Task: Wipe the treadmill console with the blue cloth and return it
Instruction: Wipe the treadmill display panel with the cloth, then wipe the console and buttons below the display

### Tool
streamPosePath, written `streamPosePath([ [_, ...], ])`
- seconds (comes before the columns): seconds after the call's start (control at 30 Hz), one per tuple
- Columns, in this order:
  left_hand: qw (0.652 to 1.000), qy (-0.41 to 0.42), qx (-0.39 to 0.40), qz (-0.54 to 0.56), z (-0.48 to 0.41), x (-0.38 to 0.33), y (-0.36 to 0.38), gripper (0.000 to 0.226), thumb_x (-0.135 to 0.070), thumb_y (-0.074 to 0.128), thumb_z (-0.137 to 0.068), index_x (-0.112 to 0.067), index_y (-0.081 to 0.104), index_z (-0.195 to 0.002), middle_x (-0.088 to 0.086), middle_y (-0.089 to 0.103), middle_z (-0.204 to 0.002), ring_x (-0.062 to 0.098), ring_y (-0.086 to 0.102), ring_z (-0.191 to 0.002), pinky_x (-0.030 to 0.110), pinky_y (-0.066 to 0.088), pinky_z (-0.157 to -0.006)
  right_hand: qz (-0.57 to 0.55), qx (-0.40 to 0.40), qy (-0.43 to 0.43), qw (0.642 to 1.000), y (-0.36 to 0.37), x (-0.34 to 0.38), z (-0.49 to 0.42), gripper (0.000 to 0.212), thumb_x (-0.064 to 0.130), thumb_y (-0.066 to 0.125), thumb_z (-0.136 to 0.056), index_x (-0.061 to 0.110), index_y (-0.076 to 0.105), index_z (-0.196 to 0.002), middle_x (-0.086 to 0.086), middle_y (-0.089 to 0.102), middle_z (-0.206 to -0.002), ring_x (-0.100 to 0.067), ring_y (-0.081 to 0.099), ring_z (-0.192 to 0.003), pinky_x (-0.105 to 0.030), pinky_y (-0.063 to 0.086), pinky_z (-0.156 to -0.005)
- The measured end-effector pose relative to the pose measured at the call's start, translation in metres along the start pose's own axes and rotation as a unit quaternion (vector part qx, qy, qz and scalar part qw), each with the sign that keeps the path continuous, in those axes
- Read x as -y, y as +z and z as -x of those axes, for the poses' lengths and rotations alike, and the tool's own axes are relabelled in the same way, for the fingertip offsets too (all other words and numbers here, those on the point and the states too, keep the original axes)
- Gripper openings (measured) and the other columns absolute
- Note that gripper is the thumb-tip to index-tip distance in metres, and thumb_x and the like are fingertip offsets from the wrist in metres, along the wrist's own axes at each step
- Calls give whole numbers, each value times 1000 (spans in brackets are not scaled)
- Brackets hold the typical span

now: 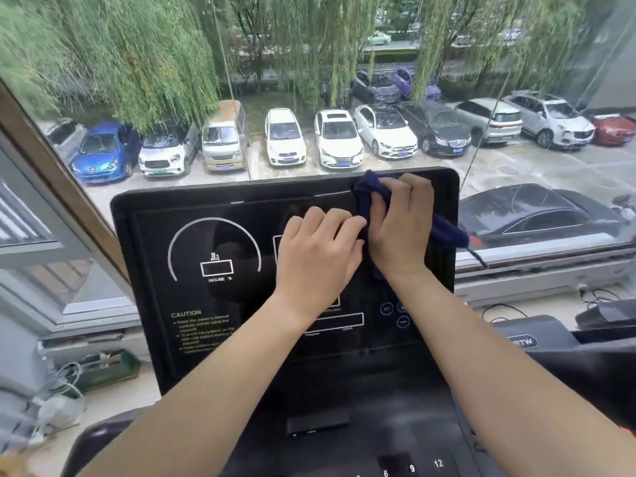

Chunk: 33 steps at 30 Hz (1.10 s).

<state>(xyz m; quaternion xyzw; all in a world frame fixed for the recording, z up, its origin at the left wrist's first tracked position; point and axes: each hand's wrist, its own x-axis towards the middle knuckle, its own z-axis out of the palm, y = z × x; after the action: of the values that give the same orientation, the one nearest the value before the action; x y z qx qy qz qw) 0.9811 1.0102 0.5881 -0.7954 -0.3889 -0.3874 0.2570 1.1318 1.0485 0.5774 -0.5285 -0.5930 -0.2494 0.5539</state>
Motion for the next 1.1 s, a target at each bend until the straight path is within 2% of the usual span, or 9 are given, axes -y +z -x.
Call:
streamPosePath([
  [0.13, 997, -70, -33, -19, 30, 56, -48, 11, -20, 66, -89, -16, 73, -96, -2, 72, -97, 26, 61, -80, 41, 44, -66, -34, 29, -96, 994, 47, 84, 20, 23, 14, 61, -92, 12, 48, -111, -7, 40, -111, -29, 44, -90, -44, 43, -75],
  [0.4, 977, -206, -1, -56, 110, 164, -119, 14, -7, 64, -87, -8, 68, -100, 9, 70, -93, 34, 58, -82, 42, 43, -75, -105, 160, -165, 968, 97, 242, 46, 19, 9, 55, -84, 3, 70, -95, -19, 67, -96, -36, 59, -77, -46, 46, -67],
  [0.5, 950, -307, 9, 51, 125, 151, -118, 24, -10, 67, -88, -15, 58, -109, 2, 62, -103, 26, 60, -90, 27, 43, -76, -140, 162, -133, 968, 78, 242, 51, 15, 4, 60, -86, 0, 71, -97, -19, 65, -94, -36, 57, -80, -47, 49, -72],
  [0.57, 918, -359, 8, 170, 134, 123, -117, 39, -17, 72, -87, -19, 49, -119, -3, 56, -113, 15, 60, -95, 19, 45, -77, -209, 187, -39, 959, 45, 235, 62, 12, 5, 62, -91, 1, 69, -100, -15, 64, -96, -26, 56, -89, -37, 49, -79],
  [0.63, 874, -385, 13, 295, 150, 87, -119, 51, -25, 72, -86, -25, 42, -127, -7, 52, -122, 6, 59, -104, 17, 49, -83, -303, 245, 148, 909, 4, 227, 81, 9, 9, 59, -95, 8, 66, -102, -5, 64, -99, -15, 59, -90, -29, 49, -83],
  [0.73, 777, -454, 43, 434, 180, 41, -126, 48, -38, 67, -82, -28, 47, -125, -17, 62, -118, 3, 62, -105, 17, 51, -85, -387, 291, 375, 790, -48, 210, 117, 5, 10, 60, -97, 8, 65, -98, 2, 69, -87, -8, 65, -80, -23, 52, -75],
  [0.87, 685, -516, 73, 509, 214, 12, -133, 21, -22, 72, -83, -21, 62, -101, -8, 70, -93, 1, 65, -87, 17, 49, -78, -408, 277, 512, 704, -97, 186, 156, 12, 8, 62, -96, 3, 72, -98, -7, 75, -90, -14, 68, -83, -29, 56, -77],
  [0.97, 656, -477, 150, 565, 234, 2, -141, 33, -18, 76, -78, -19, 57, -106, -3, 65, -104, 5, 64, -93, 17, 49, -81, -410, 268, 597, 636, -119, 179, 175, 19, 13, 60, -97, -1, 72, -102, -13, 74, -96, -20, 68, -87, -33, 56, -79],
  [1.1, 635, -383, 257, 619, 249, -7, -160, 54, -7, 79, -76, -32, 52, -116, -7, 57, -125, 17, 63, -100, 34, 58, -80, -455, 276, 689, 491, -138, 178, 181, 36, 28, 58, -97, -3, 64, -115, -24, 64, -104, -33, 64, -91, -42, 55, -82],
])
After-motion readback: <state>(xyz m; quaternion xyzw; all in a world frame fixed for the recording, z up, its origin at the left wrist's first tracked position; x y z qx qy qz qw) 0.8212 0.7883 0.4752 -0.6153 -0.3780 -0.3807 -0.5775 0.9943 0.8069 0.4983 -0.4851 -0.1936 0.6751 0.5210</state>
